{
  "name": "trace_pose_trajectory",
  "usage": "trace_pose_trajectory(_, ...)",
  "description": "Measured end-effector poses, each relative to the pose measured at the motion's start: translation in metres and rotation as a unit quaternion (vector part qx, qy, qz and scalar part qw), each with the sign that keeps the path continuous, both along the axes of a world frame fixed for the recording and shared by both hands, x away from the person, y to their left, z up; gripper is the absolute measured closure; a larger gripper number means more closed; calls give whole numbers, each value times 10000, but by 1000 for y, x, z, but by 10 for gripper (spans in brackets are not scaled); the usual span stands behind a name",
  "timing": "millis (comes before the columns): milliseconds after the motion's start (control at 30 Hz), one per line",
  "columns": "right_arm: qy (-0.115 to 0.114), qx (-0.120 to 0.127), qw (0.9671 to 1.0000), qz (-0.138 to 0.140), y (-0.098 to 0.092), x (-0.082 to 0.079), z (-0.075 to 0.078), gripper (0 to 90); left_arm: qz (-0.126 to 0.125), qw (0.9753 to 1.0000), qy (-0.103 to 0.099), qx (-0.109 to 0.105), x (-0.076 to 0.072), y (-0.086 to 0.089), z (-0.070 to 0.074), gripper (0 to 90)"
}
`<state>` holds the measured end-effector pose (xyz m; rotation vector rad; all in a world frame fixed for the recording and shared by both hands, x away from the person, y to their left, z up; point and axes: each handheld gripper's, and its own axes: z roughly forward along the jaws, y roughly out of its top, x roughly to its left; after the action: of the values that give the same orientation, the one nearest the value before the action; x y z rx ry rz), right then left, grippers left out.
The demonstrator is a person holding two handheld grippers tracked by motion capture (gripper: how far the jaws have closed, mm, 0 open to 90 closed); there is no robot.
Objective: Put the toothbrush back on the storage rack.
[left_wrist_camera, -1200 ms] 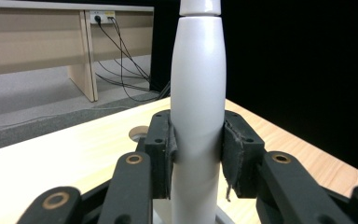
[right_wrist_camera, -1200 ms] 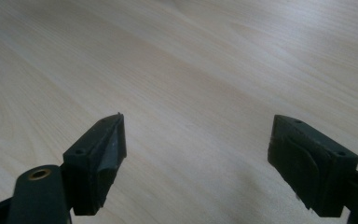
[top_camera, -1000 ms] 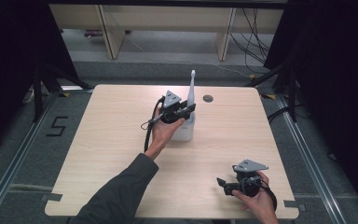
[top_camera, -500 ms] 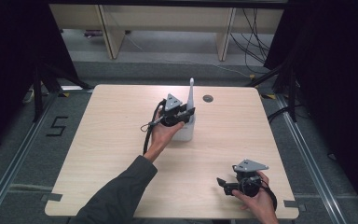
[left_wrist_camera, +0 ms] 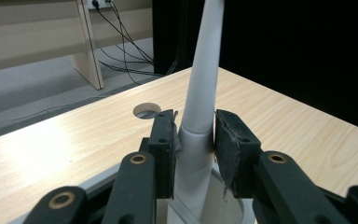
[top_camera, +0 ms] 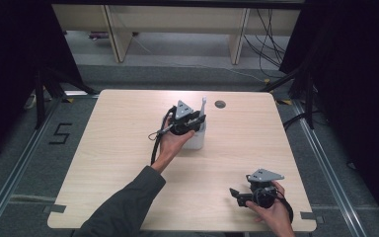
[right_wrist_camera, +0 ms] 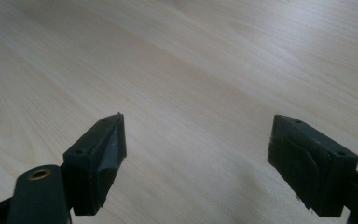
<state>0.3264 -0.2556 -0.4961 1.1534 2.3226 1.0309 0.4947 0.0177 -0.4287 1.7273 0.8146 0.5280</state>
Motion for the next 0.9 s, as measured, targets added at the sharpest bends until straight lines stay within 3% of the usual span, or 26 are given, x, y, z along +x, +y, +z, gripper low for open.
trace_pose_trajectory(233, 52, 72, 9999, -48, 2, -1, 0, 199, 45, 10000, 71, 35, 1, 4, -1, 643)
trace_pose_trajectory(500, 16, -6, 10000, 3, 1, -1, 0, 199, 99, 9999, 127, 41, -2, 7, 1, 517)
trace_pose_trajectory(767, 4, -8, 10000, 19, 1, 0, 0, 199, 87, 9998, 171, 17, -4, 11, 4, 461)
trace_pose_trajectory(900, 39, 86, 10000, 21, 2, 0, -1, 199, 90, 9997, 227, -1, -6, 12, 5, 410)
